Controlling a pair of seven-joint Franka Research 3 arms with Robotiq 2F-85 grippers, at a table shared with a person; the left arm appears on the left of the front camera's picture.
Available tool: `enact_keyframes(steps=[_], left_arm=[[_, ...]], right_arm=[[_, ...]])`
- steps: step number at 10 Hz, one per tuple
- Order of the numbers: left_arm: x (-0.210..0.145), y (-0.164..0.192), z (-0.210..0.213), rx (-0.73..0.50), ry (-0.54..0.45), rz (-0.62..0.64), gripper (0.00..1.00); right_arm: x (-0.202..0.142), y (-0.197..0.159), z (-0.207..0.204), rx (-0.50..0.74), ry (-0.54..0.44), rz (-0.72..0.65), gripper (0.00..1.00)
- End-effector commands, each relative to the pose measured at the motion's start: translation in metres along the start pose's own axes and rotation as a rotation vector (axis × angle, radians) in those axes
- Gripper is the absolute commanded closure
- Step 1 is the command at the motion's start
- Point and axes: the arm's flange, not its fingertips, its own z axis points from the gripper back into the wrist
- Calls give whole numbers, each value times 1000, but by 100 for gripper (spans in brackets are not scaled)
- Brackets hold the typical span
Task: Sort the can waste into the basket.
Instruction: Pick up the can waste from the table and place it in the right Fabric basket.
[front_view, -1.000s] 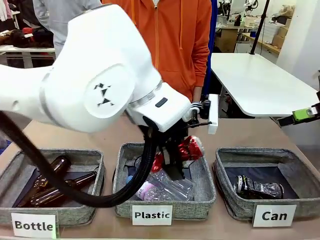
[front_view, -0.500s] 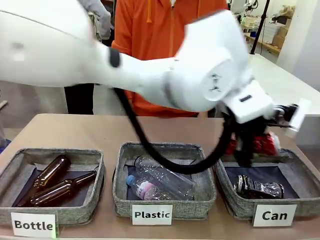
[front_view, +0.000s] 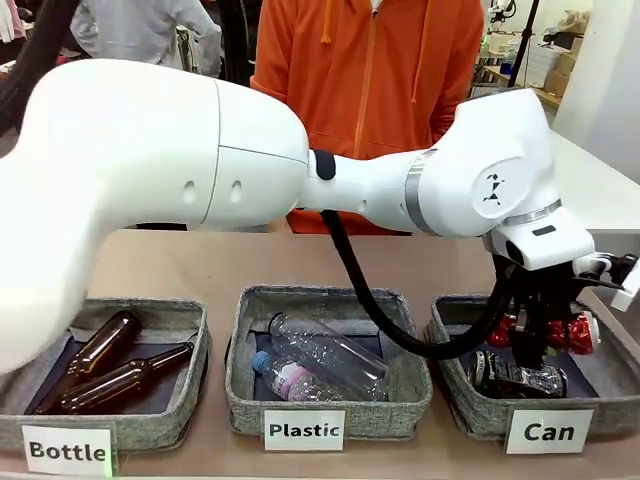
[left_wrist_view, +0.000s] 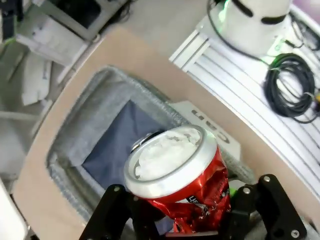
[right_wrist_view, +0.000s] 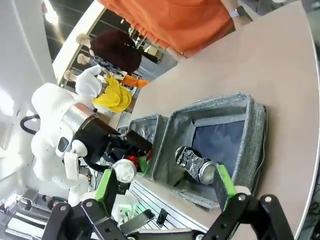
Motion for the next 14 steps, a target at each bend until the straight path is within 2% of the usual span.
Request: enact_keyframes(steps=[1,3,6,7,8,12,14], left_arm=[[9,14,6,67,92,46,98],[5,14,8,68,101,65,98],[1,9,7,107,131,83,13],[0,7,8,114,129,83,36],[0,6,9,117,132,85,0],[-5,5,18,167,150,101,0],[-19,1,42,200,148,160,0]], right_arm=[[-6,9,6,4,55,14,0],[-6,9,6,4,55,14,0],[-6,9,6,4,55,14,0],[-6,9,6,4,55,14,0],[-6,9,6,4,55,14,0],[-6,9,6,4,55,14,0],[-6,9,6,4,55,14,0]])
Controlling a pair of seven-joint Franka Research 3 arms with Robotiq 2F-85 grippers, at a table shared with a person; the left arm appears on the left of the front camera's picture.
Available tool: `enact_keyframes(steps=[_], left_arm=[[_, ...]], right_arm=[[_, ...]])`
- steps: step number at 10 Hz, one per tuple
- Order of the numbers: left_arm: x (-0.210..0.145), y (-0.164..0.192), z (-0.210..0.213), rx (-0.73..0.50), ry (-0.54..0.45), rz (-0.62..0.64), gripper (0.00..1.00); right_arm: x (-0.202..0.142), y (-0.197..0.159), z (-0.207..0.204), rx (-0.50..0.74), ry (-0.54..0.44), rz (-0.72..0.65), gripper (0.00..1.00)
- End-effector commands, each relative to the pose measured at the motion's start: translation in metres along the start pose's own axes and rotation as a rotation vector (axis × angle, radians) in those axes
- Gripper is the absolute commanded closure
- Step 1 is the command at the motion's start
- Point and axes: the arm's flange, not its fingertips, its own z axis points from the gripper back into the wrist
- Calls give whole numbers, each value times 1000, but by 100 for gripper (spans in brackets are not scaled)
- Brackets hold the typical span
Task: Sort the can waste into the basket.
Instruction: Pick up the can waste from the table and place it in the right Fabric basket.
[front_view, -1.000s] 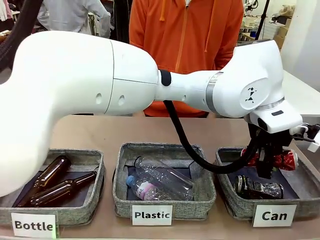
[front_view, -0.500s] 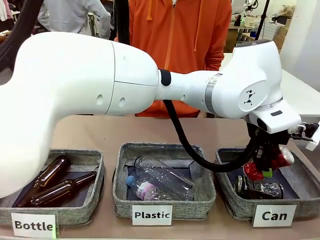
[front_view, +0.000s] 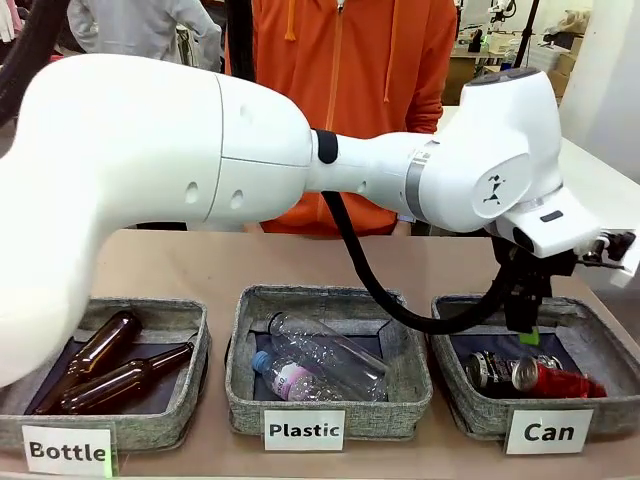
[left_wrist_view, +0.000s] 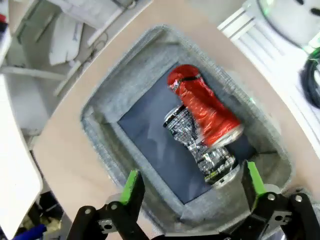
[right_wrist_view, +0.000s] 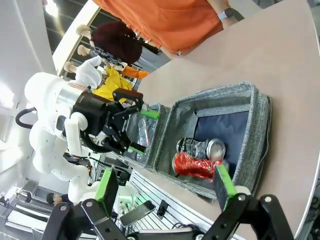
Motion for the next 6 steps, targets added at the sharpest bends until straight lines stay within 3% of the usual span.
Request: enact_keyframes(steps=[1,3,6], left_arm=[[-28,-8,39,19,63,134,0],[-67,-23,107,57,67,228,0],[-139,-89,199,116,-10,423,0]], right_arm=[[0,0,0,0,0,0,0],[16,-1,-26,-15,90,-25,0],[60,21,-111,75,239,1,0]])
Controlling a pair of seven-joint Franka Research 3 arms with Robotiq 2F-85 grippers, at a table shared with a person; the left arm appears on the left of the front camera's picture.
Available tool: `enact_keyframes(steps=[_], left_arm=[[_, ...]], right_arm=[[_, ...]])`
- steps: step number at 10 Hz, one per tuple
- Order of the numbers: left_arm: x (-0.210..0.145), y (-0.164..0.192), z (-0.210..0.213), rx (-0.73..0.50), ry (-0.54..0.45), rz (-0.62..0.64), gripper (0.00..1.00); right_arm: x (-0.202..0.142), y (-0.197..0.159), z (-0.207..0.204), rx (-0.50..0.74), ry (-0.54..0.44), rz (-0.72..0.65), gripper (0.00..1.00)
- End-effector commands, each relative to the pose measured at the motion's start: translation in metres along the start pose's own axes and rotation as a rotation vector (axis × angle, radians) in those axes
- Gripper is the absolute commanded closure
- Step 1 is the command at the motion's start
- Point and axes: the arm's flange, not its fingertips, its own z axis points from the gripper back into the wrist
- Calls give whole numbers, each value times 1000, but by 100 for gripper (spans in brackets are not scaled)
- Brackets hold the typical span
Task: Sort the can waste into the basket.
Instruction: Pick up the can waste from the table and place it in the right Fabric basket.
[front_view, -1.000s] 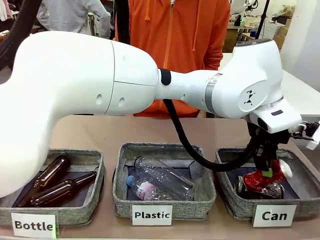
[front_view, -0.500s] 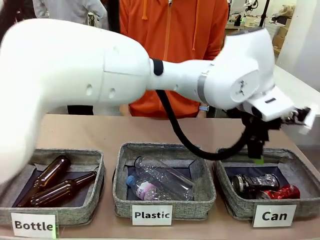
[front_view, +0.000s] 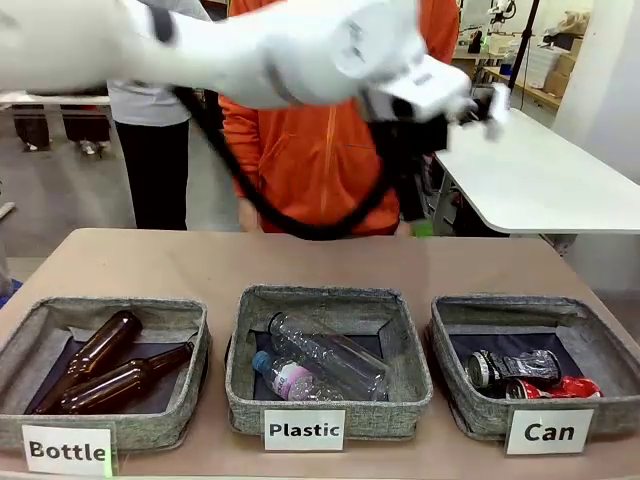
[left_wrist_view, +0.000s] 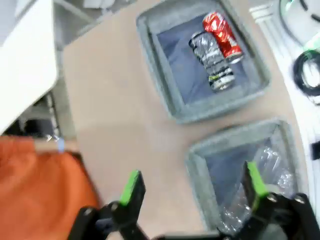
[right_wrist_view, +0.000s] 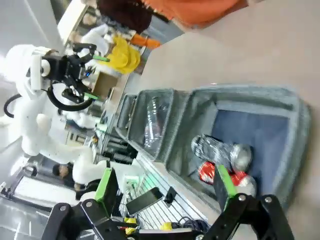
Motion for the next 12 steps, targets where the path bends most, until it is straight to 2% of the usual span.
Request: enact_keyframes(steps=[1,4,5,6,7,9,10,11,12], left_arm=[[-77,-56,40,23,-63,145,0],[-204,-90,93,109,-161,491,0],[-243,-98,104,86,-240,577,0],[-281,-104,110,43,-366,649,0],[-319,-109,111,22,-533,698,0],[-372,-114,109,-69,-761,796,0],[-397,-115,104,-155,-827,881,0],[-422,-115,94,-294,-903,914,0],[-444,-127,81,-404,-963,961,0]], right_arm=[[47,19,-42,31,68,-9,0],[88,48,-139,13,209,6,0],[91,53,-174,-13,280,6,0],[89,57,-205,-27,329,7,0],[88,60,-233,-33,348,25,0],[83,65,-262,54,255,-35,0],[82,67,-270,139,222,-87,0],[86,67,-274,196,205,-149,0],[87,65,-273,199,185,-179,0]])
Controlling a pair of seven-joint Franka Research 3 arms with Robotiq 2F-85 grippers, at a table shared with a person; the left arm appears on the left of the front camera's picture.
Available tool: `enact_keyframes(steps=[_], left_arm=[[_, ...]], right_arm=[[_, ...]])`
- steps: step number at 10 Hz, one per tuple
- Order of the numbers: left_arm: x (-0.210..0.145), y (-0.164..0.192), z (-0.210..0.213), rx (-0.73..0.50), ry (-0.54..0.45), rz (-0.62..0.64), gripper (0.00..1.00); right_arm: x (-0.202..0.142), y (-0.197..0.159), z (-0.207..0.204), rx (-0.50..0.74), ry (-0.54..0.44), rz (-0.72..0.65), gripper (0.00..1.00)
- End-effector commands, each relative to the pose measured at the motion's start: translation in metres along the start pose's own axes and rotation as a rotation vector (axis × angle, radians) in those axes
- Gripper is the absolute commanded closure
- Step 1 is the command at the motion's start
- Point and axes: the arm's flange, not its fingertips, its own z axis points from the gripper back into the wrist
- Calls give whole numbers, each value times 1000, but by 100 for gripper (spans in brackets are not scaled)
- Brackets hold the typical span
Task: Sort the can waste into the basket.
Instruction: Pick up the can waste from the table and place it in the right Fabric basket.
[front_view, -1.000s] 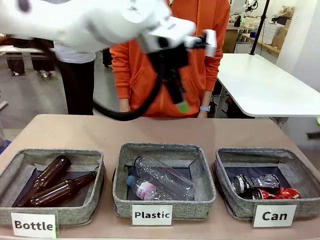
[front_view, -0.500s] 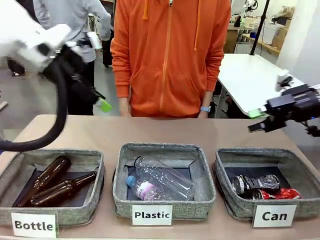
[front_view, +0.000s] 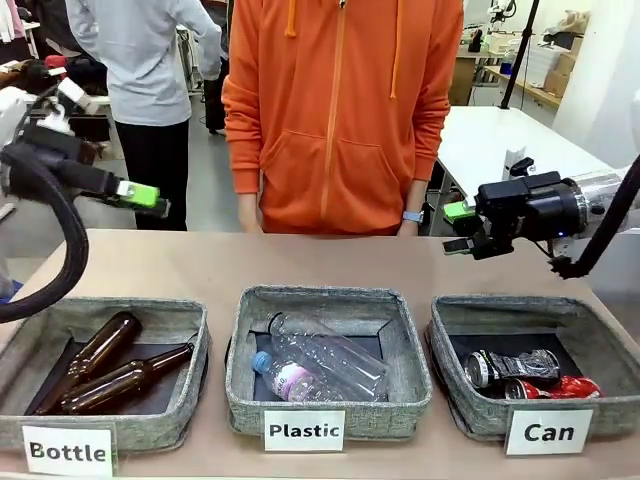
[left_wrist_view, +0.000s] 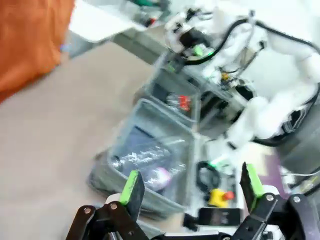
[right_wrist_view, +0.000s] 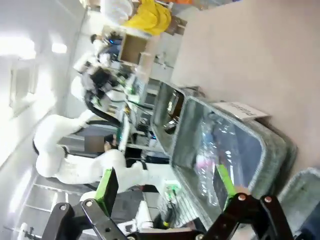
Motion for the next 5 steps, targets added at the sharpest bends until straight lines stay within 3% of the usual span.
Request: enact_keyframes(steps=[1,3,4,5], left_arm=[[-28,29,16,-123,-53,183,0],[-84,27,35,-101,-169,320,0],[-105,23,37,-26,-244,342,0],[-77,40,30,-135,-97,257,0]], right_arm=[[7,3,10,53,-68,-53,0],[7,4,28,60,-93,-29,0],[6,1,35,63,-108,-24,0],[4,-2,20,42,-68,-30,0]])
